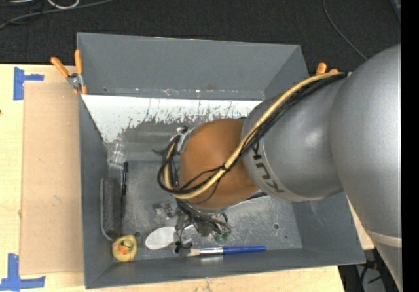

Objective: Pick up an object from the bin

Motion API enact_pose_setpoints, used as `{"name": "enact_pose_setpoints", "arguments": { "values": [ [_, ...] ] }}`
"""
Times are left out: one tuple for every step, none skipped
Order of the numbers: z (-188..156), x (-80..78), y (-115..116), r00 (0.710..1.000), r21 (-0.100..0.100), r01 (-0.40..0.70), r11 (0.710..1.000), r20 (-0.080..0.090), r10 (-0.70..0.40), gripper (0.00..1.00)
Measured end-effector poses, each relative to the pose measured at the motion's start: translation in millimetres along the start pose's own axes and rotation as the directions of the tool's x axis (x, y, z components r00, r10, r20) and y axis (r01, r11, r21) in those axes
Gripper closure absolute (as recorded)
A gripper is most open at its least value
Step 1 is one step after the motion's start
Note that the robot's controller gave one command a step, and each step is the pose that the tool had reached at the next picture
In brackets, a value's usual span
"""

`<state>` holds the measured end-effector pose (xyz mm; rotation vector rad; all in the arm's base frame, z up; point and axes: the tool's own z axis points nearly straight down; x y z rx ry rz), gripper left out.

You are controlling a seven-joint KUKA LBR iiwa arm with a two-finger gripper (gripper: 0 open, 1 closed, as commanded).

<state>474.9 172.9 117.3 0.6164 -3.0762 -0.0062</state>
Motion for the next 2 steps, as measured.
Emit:
{"name": "enact_pose_setpoints", "arguments": {
  "values": [
    [-8.5, -0.2, 0.3, 1.0, 0.0, -0.003, 1.0, 0.0, 0.003, 1.0],
    [-41.5, 1.2, 0.9, 1.0, -0.001, -0.005, 1.0, -0.005, 0.005, 1.0]
  ]
}}
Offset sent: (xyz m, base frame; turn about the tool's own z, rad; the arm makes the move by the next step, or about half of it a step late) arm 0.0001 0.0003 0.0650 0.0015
